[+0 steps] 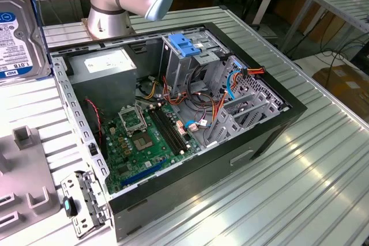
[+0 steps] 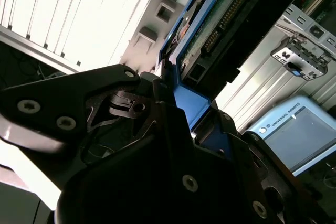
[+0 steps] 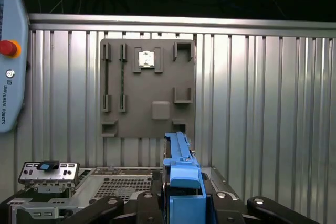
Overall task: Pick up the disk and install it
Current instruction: 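Pick up the disk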
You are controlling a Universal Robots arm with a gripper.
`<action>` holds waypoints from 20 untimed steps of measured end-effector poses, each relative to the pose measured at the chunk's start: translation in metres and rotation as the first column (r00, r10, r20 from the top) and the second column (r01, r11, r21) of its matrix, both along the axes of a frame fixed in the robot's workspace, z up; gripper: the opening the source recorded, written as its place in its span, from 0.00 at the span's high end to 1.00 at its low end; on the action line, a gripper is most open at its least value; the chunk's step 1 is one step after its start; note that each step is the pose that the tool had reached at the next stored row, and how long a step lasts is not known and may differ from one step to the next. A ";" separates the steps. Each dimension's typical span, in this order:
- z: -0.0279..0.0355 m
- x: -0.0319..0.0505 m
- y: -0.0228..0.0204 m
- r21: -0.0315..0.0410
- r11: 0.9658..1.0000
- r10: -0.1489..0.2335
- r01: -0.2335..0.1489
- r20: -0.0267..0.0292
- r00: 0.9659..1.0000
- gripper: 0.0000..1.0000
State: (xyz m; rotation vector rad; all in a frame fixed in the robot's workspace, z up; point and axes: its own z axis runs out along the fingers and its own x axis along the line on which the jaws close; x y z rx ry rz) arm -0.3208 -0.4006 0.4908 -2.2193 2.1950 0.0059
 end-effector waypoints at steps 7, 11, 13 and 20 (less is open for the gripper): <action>0.0000 0.0171 -0.0001 0.000 1.000 0.000 0.000 0.000 1.000 0.63; 0.0000 0.0232 -0.0001 0.000 1.000 0.000 0.000 0.000 1.000 0.63; 0.0000 0.0262 -0.0002 0.000 1.000 0.000 0.000 0.000 1.000 0.63; 0.0000 0.0343 -0.0006 0.000 1.000 0.000 0.000 0.000 1.000 0.63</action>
